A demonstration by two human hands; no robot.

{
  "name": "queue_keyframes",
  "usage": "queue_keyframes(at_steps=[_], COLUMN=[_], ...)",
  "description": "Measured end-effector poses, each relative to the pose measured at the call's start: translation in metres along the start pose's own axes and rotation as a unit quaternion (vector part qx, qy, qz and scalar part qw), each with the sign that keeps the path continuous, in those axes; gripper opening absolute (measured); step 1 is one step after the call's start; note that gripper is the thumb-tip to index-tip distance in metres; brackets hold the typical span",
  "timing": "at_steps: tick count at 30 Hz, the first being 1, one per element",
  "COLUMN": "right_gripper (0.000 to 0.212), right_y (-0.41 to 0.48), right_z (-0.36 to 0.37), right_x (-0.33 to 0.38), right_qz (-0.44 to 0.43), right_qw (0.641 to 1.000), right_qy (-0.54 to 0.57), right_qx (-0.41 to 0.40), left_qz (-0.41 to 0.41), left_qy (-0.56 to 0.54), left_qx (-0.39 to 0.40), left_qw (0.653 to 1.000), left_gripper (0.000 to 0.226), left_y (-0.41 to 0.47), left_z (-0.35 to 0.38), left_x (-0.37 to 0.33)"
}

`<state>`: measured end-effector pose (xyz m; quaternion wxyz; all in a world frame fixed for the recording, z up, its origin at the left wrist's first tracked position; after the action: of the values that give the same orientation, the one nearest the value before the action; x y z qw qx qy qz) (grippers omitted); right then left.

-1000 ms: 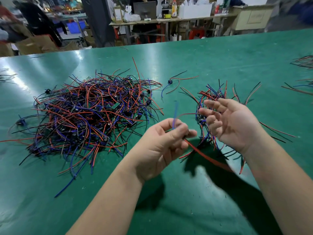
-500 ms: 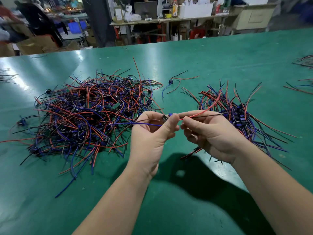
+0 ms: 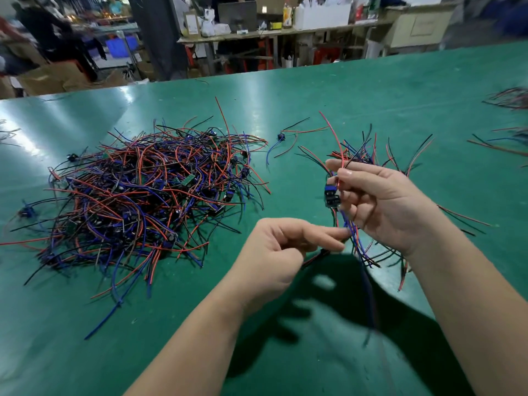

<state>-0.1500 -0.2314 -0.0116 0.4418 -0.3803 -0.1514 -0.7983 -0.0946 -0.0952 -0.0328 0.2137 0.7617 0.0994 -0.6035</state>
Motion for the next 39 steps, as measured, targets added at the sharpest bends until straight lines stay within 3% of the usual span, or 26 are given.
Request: queue_keyframes(at_steps=[3, 6, 10, 15, 19, 22, 31, 39], right_gripper=[0.028, 0.029, 0.040, 0.031, 0.016, 0.006, 0.018, 0.017], right_y=[-0.001, -0.001, -0.002, -0.002, -0.002, 0.001, 0.002, 0.002], right_z=[0.001, 0.003, 0.008, 0.009, 0.007, 0.005, 0.001, -0.005], right_x=[0.000, -0.004, -0.014, -0.026, -0.027, -0.025, -0.023, -0.004], right_qz=[0.004, 0.008, 0.005, 0.018, 0.014, 0.017, 0.025, -0.055], right_qw=[1.000, 0.998, 0.995, 0.993, 0.991, 0.993, 0.997, 0.997], right_qy=[-0.024, -0.048, -0.091, -0.113, -0.134, -0.111, -0.074, -0.015], right_qx=[0.016, 0.028, 0.045, 0.038, 0.028, 0.026, 0.016, -0.053], left_qz=[-0.052, -0.117, -0.111, -0.145, -0.165, -0.169, -0.165, -0.195], left_qy=[-0.006, -0.070, -0.070, -0.090, -0.114, -0.135, -0.185, -0.129], left_qx=[-0.017, -0.076, -0.137, -0.126, -0.107, -0.106, -0.086, -0.136], left_qw=[0.998, 0.988, 0.982, 0.977, 0.974, 0.971, 0.965, 0.963], left_gripper=[0.050, 0.008, 0.029, 0.010, 0.018, 0.021, 0.030, 0.030], left_y=[0.002, 0.006, 0.003, 0.002, 0.003, 0.004, 0.006, 0.007], left_z=[-0.002, -0.009, -0.014, -0.009, -0.005, -0.005, -0.008, -0.018], left_x=[0.008, 0.012, 0.011, 0.014, 0.016, 0.017, 0.018, 0.026])
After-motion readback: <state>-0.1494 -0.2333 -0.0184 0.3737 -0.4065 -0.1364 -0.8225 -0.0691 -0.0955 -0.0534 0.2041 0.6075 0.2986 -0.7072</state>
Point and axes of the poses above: each hand's wrist, its own y-axis towards the middle knuckle, its own z-axis out of the palm, x = y × z, the point moved 5 cm from there along y, towards the middle knuckle, and after that the axes turned 14 degrees about y, right-handed, at the moved point
